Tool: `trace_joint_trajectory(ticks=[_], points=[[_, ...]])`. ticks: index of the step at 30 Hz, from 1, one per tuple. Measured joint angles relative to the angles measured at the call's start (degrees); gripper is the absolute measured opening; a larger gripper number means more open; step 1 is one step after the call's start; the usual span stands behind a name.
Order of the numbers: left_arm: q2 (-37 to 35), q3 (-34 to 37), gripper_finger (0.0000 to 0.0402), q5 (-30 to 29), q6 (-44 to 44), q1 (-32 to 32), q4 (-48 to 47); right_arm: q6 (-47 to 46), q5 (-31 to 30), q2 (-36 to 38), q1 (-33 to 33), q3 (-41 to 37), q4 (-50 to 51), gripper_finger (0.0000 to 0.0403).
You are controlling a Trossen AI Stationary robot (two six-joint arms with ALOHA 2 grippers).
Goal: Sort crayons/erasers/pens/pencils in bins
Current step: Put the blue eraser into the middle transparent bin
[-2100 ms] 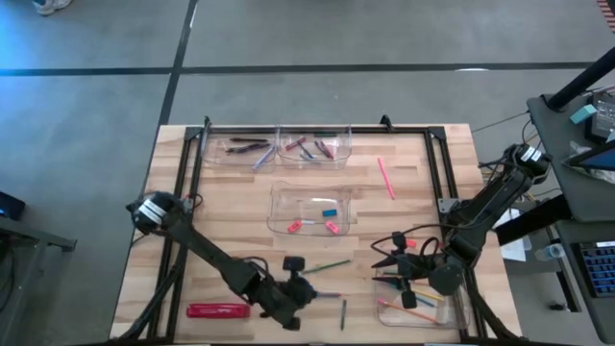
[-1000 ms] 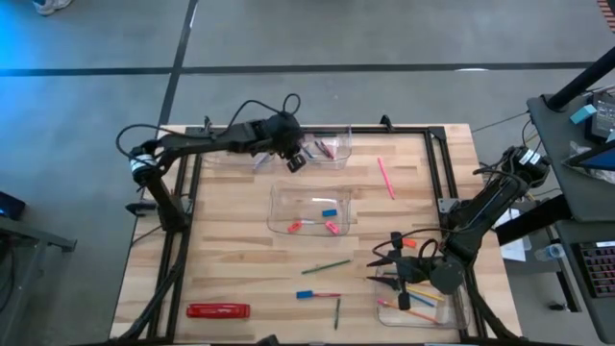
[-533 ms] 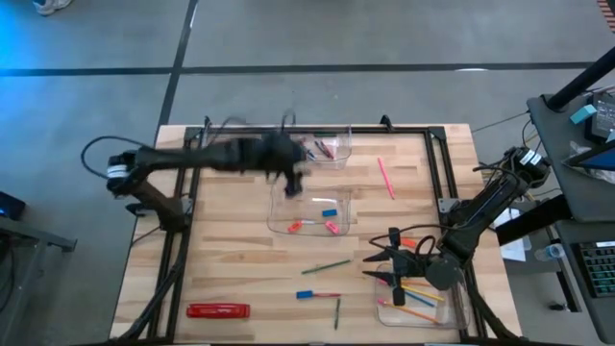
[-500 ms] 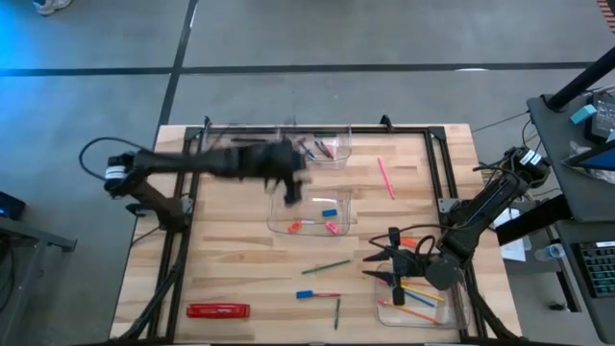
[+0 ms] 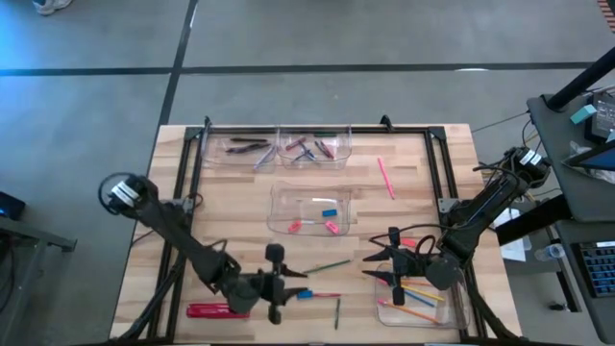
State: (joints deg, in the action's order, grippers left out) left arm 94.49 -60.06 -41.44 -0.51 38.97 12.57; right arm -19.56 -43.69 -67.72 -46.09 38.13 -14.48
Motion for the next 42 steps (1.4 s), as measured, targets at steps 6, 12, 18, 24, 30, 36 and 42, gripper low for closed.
trace_joint_trajectory(ticks=[6, 12, 18, 24, 30, 36, 42], points=[[2.13, 1.44, 0.0125, 1.2, -3.96, -0.34, 0.76, -1.11, 0.0, 0.0, 0.0, 0.0, 0.03, 0.0123], [2.13, 2.87, 0.0124, 12.51, -10.82, -3.06, -1.12, -1.38, -0.8, -2.38, 0.17, -0.02, -1.49, 0.0123], [2.58, 8.15, 0.0124, 13.77, -15.75, -5.96, -1.33, 0.97, -1.55, -5.28, 0.85, 0.03, -3.0, 0.0123], [7.95, 9.28, 0.0124, 20.35, -17.02, -7.2, 4.61, 3.99, -1.53, -5.23, 0.87, 1.41, -3.01, 0.0123], [15.56, 4.38, 0.0124, 22.33, -14.65, -7.27, 4.4, 5.26, -1.48, -5.16, 0.85, 1.9, -2.95, 0.0123], [18.09, 0.43, 0.0124, 24.71, -12.44, -7.46, 1.99, 5.2, -1.46, -5.16, 0.87, 1.9, -2.61, 0.0123], [17.9, -0.65, 0.0125, 24.94, -17.11, -7.16, -5.26, 5.15, -1.44, -5.16, 0.85, 1.9, -2.47, 0.0123]])
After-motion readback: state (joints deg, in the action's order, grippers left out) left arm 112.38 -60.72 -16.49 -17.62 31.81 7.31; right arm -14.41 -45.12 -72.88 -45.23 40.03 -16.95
